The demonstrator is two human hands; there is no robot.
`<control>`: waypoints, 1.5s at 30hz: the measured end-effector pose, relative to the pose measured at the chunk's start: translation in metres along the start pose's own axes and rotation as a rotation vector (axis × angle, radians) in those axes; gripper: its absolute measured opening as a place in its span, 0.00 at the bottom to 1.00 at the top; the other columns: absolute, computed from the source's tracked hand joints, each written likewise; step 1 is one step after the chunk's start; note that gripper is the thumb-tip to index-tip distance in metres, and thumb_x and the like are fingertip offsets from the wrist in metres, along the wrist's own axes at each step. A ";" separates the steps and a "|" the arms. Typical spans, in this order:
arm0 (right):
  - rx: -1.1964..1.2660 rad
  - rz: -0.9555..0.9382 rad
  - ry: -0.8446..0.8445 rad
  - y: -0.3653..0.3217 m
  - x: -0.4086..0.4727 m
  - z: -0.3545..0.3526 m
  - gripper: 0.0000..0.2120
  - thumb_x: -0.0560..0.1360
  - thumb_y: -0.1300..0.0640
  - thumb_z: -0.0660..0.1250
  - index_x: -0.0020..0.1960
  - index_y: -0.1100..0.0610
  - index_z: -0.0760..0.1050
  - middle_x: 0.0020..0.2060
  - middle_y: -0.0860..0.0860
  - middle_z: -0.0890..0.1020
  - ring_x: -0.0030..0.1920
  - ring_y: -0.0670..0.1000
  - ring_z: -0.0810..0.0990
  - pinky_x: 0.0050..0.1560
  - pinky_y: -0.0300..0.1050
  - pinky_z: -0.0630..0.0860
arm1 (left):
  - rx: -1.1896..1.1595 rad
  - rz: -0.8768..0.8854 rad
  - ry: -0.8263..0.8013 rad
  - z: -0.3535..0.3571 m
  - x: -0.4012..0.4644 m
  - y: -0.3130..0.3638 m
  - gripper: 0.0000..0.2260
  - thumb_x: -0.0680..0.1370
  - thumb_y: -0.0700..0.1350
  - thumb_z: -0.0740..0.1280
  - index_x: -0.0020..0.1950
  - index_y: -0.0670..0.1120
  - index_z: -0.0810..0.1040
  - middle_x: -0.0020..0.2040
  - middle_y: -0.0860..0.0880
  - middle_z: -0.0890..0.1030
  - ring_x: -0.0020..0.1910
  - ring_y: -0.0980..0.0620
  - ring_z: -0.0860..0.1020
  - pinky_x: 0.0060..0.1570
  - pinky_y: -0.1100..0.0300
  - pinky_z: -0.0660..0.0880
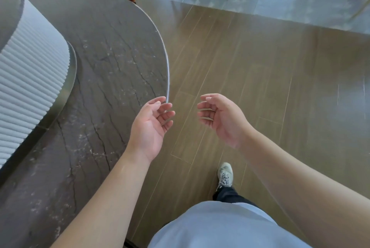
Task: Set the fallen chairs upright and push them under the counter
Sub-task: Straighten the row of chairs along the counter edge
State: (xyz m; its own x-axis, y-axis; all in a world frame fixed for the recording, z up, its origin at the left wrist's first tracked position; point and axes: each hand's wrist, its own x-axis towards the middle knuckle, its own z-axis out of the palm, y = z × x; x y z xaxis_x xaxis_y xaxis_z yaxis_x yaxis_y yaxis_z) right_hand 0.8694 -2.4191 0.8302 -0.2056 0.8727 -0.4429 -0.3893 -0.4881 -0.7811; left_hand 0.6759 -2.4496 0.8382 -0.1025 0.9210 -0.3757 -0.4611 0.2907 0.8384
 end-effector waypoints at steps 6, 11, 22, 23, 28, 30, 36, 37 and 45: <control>-0.026 -0.016 -0.038 -0.071 0.049 -0.053 0.12 0.68 0.54 0.66 0.50 0.55 0.79 0.40 0.51 0.82 0.38 0.51 0.81 0.40 0.45 0.78 | 0.023 0.049 -0.024 0.087 0.061 0.011 0.10 0.77 0.47 0.62 0.55 0.49 0.79 0.47 0.50 0.82 0.46 0.52 0.80 0.46 0.57 0.73; -0.013 -0.057 -0.035 -0.109 0.079 -0.079 0.10 0.71 0.56 0.64 0.51 0.56 0.78 0.41 0.52 0.82 0.38 0.51 0.80 0.40 0.45 0.77 | 0.036 0.064 -0.039 0.131 0.097 0.017 0.09 0.79 0.46 0.61 0.55 0.49 0.78 0.47 0.50 0.82 0.46 0.52 0.80 0.47 0.56 0.72; -0.036 -0.076 0.005 -0.169 0.172 -0.086 0.10 0.69 0.55 0.64 0.48 0.55 0.78 0.40 0.52 0.82 0.38 0.51 0.79 0.40 0.45 0.76 | -0.005 0.085 0.002 0.153 0.194 0.041 0.09 0.80 0.44 0.59 0.55 0.49 0.78 0.47 0.51 0.82 0.45 0.51 0.80 0.48 0.56 0.72; -0.043 -0.077 0.010 -0.174 0.184 -0.084 0.10 0.69 0.55 0.64 0.48 0.55 0.78 0.40 0.52 0.82 0.38 0.51 0.79 0.40 0.45 0.76 | -0.012 0.082 0.005 0.153 0.207 0.044 0.09 0.80 0.44 0.59 0.55 0.49 0.78 0.47 0.51 0.82 0.45 0.51 0.80 0.48 0.56 0.72; -0.084 -0.070 0.048 -0.201 0.253 -0.072 0.11 0.69 0.55 0.64 0.49 0.55 0.78 0.39 0.51 0.82 0.37 0.51 0.80 0.40 0.45 0.76 | -0.063 0.070 -0.007 0.153 0.283 0.063 0.09 0.79 0.45 0.60 0.55 0.49 0.78 0.47 0.50 0.82 0.45 0.51 0.80 0.48 0.56 0.73; -0.109 -0.066 0.061 -0.215 0.282 -0.063 0.11 0.69 0.55 0.64 0.50 0.55 0.78 0.39 0.51 0.83 0.37 0.51 0.80 0.39 0.44 0.77 | -0.078 0.065 -0.014 0.152 0.317 0.075 0.09 0.79 0.45 0.60 0.55 0.49 0.79 0.47 0.50 0.82 0.45 0.51 0.80 0.48 0.57 0.73; -0.169 -0.073 0.069 -0.254 0.360 -0.028 0.11 0.67 0.56 0.65 0.49 0.55 0.78 0.39 0.51 0.82 0.37 0.51 0.80 0.40 0.45 0.77 | -0.086 0.067 -0.067 0.144 0.403 0.113 0.10 0.78 0.46 0.62 0.56 0.49 0.79 0.49 0.50 0.82 0.47 0.51 0.80 0.47 0.57 0.74; -0.168 -0.078 0.070 -0.259 0.372 -0.023 0.11 0.67 0.56 0.65 0.49 0.55 0.78 0.39 0.51 0.82 0.36 0.51 0.80 0.40 0.45 0.77 | -0.079 0.071 -0.072 0.142 0.415 0.119 0.10 0.78 0.46 0.62 0.56 0.50 0.79 0.49 0.50 0.82 0.47 0.50 0.80 0.47 0.57 0.74; -0.165 -0.080 0.057 -0.287 0.440 -0.002 0.10 0.67 0.56 0.66 0.48 0.55 0.78 0.39 0.52 0.82 0.37 0.51 0.80 0.41 0.47 0.75 | -0.068 0.076 -0.054 0.135 0.478 0.153 0.10 0.79 0.45 0.60 0.56 0.50 0.79 0.49 0.50 0.82 0.47 0.51 0.80 0.48 0.56 0.73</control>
State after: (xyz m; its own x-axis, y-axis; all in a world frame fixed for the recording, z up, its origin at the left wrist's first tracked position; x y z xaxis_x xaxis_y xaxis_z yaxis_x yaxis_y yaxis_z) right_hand 0.8925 -1.8950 0.8589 -0.1265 0.9092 -0.3968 -0.2493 -0.4163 -0.8744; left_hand 0.6760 -1.9301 0.8402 -0.0923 0.9530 -0.2885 -0.5129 0.2028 0.8341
